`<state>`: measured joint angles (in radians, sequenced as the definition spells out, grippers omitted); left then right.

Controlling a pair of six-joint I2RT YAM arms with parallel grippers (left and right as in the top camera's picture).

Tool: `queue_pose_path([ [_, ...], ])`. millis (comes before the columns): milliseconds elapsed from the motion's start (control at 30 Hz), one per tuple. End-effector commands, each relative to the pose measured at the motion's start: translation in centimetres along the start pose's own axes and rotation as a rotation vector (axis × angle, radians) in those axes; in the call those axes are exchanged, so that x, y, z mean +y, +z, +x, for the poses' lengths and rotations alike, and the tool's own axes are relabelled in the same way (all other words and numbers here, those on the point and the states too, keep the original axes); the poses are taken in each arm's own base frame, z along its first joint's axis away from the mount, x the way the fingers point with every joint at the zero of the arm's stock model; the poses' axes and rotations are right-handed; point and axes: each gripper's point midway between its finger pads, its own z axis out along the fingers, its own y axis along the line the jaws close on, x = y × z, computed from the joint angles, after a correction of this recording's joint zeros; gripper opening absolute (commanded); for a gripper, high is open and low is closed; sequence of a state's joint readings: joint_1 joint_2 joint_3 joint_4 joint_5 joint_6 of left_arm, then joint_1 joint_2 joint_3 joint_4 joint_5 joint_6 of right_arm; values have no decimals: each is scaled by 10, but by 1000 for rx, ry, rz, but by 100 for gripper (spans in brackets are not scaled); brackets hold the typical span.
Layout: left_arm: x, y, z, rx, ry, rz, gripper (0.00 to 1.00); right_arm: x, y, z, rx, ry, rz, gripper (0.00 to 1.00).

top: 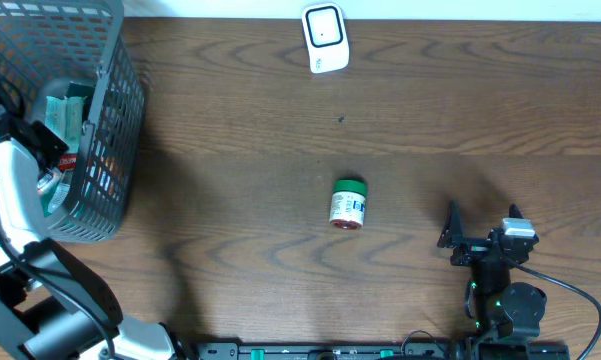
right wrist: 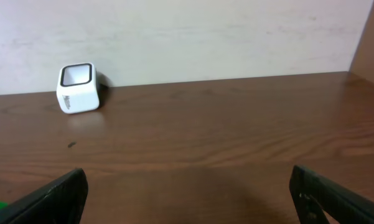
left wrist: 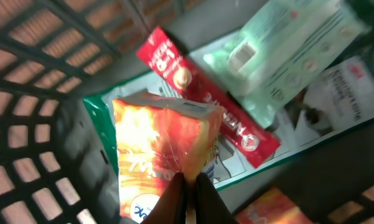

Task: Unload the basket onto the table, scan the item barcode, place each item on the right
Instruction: 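Lower the left gripper onto the orange juice pouch and grasp it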

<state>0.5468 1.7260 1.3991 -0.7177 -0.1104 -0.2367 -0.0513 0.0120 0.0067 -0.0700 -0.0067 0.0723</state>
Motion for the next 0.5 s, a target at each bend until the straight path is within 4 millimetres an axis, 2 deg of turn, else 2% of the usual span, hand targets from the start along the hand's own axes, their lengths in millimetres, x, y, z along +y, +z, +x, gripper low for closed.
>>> queue_pose_path([
  [0, 1, 30, 24, 81, -6, -22, 8, -2, 0, 0, -1, 13, 9, 99],
  [167, -1, 58, 39, 145, 1, -33, 7, -2, 0, 0, -1, 13, 9, 99],
  [300, -2, 66, 40, 153, 3, -33, 8, -2, 0, 0, -1, 13, 9, 99],
  [333, -3, 65, 38, 146, 1, -25, 11, -2, 0, 0, -1, 13, 9, 99],
  [400, -6, 60, 33, 137, -2, -14, 34, -2, 0, 0, -1, 13, 9, 99],
  [467, -9, 53, 28, 136, -4, 3, 39, -2, 0, 0, -1, 13, 9, 99],
])
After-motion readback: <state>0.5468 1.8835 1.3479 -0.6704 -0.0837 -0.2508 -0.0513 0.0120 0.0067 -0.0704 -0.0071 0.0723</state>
